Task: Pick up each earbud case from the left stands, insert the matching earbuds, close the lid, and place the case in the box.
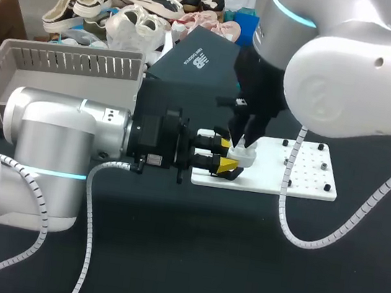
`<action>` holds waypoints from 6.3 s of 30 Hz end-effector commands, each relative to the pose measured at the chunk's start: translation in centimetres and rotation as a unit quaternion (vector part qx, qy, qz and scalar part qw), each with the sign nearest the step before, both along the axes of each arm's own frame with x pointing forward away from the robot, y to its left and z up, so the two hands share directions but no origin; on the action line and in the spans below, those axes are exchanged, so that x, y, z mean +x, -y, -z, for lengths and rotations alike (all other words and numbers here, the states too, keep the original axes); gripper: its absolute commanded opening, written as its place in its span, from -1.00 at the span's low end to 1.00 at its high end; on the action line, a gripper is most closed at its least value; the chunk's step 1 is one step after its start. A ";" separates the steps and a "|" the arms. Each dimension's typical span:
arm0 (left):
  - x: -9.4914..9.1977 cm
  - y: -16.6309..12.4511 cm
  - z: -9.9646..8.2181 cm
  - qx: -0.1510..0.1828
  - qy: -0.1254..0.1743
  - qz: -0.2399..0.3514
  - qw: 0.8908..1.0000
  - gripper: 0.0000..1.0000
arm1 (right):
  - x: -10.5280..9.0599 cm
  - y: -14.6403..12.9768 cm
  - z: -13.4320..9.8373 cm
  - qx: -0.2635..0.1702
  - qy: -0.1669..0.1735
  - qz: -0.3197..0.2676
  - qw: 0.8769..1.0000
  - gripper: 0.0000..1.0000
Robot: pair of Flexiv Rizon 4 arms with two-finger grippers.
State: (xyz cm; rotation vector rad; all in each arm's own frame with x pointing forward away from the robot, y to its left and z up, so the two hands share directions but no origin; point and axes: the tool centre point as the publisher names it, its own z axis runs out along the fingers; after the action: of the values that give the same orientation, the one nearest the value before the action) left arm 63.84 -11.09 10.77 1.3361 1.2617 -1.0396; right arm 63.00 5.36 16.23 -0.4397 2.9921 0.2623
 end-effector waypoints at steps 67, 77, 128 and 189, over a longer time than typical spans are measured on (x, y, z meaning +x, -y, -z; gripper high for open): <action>0.1 0.1 -0.1 -0.001 0.000 0.002 1.000 -1.00 | 1.9 3.5 -0.5 0.015 0.032 0.163 0.986 1.00; 0.1 0.1 -0.1 -0.001 0.000 0.002 1.000 -1.00 | 4.3 4.9 0.5 0.010 0.030 0.261 0.965 1.00; 0.4 -1.4 -0.9 0.000 0.002 -0.013 1.000 -1.00 | 0.9 11.3 -0.5 0.060 0.076 0.203 0.974 1.00; 17.4 -29.1 1.6 0.173 -0.197 -0.498 0.827 -0.41 | -0.6 13.2 0.6 0.084 0.080 0.099 0.988 1.00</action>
State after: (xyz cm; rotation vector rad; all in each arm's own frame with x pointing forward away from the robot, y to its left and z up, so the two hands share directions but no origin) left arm 78.83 19.68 10.39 0.5695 2.1441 -0.4854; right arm 62.53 -7.81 15.70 -0.1414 2.8046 0.4340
